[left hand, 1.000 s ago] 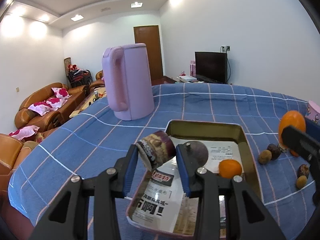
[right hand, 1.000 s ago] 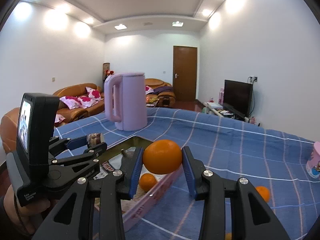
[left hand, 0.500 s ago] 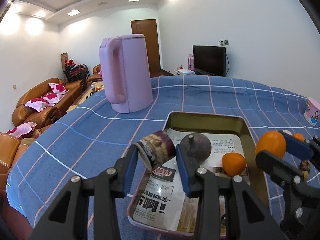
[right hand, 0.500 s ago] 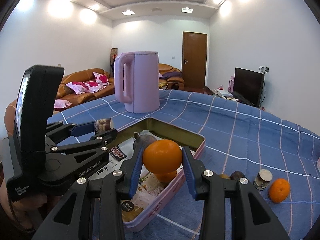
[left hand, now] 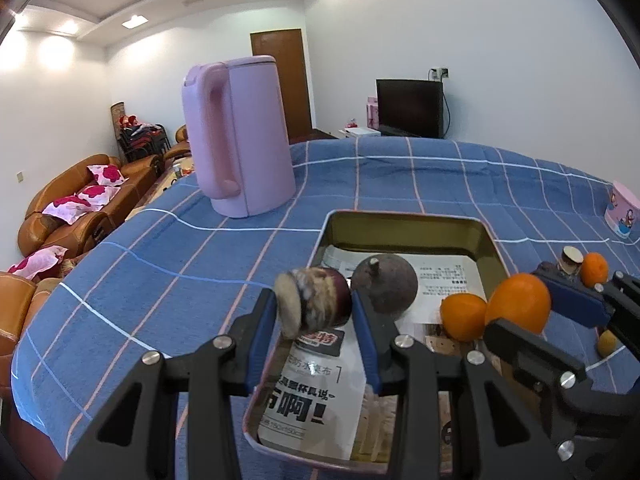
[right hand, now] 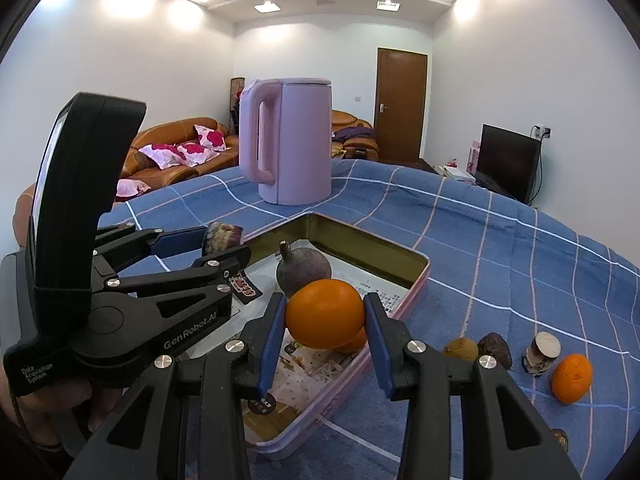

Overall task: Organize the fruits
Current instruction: 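Carry the can in the left tool and orange in the right tool over the tin box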

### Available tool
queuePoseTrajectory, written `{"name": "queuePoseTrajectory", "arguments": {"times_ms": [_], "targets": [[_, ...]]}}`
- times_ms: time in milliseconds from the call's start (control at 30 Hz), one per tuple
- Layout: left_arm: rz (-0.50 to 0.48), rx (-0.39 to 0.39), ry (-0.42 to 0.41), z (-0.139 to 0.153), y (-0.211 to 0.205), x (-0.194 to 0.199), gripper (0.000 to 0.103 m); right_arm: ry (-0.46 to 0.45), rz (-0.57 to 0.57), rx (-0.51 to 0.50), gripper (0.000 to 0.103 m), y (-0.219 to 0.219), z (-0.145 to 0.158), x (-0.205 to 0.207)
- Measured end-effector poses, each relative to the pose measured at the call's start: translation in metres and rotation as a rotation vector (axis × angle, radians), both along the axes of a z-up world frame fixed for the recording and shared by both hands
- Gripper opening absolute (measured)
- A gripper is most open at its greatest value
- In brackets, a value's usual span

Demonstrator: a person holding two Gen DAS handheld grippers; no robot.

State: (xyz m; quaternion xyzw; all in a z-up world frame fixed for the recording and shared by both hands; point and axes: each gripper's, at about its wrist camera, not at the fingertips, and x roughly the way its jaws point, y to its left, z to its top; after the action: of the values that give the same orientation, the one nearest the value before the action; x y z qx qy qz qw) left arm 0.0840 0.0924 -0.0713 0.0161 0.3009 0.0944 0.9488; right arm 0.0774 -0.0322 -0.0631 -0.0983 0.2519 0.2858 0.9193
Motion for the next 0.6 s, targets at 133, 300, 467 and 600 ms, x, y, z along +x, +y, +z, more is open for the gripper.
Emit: {"name": "queuePoseTrajectory", "arguments": {"times_ms": [133, 300, 467, 600], "targets": [[-0.004, 0.002, 0.007, 0.000, -0.001, 0.001, 0.041, 0.023, 0.001, -0.009, 0.041, 0.001, -0.002, 0.004], [-0.009, 0.006, 0.024, -0.002, -0.001, 0.003, 0.044, 0.038, 0.013, -0.021, 0.041, 0.005, -0.004, 0.005], [-0.009, 0.008, 0.028, -0.003, -0.002, 0.003, 0.044, 0.061, 0.013, -0.022, 0.041, 0.005, -0.005, 0.010], [-0.007, 0.011, 0.030, -0.003, -0.003, 0.003, 0.044, 0.073, 0.015, -0.017, 0.042, 0.005, -0.006, 0.012]]}}
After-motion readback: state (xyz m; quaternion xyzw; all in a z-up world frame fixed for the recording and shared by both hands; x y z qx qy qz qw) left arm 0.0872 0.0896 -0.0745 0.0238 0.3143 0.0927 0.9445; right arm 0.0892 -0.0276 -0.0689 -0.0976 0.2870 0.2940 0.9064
